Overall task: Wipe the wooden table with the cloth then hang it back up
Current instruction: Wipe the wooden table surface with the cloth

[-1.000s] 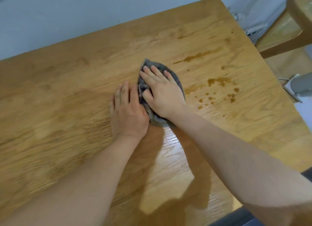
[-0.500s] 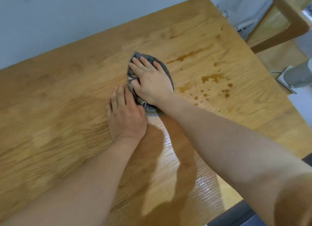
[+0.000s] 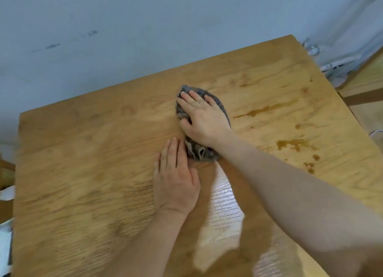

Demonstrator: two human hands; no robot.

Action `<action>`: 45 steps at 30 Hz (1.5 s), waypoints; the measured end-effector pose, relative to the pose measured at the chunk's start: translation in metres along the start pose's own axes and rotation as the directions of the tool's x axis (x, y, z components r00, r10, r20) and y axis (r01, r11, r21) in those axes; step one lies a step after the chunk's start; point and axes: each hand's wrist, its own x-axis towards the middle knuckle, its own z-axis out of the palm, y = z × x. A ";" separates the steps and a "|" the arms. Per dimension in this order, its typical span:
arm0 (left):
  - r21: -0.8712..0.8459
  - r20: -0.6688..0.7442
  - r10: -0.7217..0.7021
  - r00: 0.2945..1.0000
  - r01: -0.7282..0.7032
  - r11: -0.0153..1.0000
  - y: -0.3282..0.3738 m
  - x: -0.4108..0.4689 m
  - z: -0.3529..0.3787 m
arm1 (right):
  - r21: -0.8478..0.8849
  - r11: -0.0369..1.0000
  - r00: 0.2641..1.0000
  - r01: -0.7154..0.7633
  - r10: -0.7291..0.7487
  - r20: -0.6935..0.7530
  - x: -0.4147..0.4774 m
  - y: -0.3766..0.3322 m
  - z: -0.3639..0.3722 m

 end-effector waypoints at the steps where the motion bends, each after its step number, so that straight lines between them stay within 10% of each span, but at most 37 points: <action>1: 0.010 0.012 -0.002 1.000 0.002 1.000 0.001 0.000 0.000 | -0.002 1.000 1.000 -0.019 0.019 -0.004 0.022 0.003 -0.002; 6: 0.034 0.053 -0.002 0.999 0.001 0.999 0.001 0.003 -0.002 | 0.011 0.996 0.995 -0.085 0.085 -0.047 0.080 -0.004 -0.001; 12: 0.041 0.066 -0.009 0.998 0.007 0.999 0.001 0.001 -0.003 | 0.114 0.886 0.880 0.449 -0.461 0.113 0.007 0.016 -0.010; 20: -0.009 0.059 -0.004 0.998 0.004 1.000 0.002 0.003 -0.005 | 0.136 0.984 0.994 0.113 -0.113 -0.008 0.094 0.033 -0.019; 27: -0.014 0.049 -0.005 0.999 0.005 1.000 0.000 0.001 -0.003 | 0.038 0.904 0.902 0.427 -0.428 0.059 0.001 0.037 -0.013; 35: -0.005 0.016 -0.003 1.000 0.003 1.000 0.001 0.002 -0.004 | -0.049 0.998 0.974 0.039 -0.048 -0.222 0.070 0.054 -0.018; 43: 0.030 0.031 -0.006 1.000 0.005 1.000 0.001 0.002 -0.002 | 0.097 0.890 0.894 0.446 -0.448 -0.007 -0.026 0.045 -0.009; 45: 0.038 0.041 -0.007 0.999 0.005 0.999 0.000 0.003 -0.002 | 0.038 0.949 0.947 0.312 -0.307 -0.095 0.011 0.065 -0.022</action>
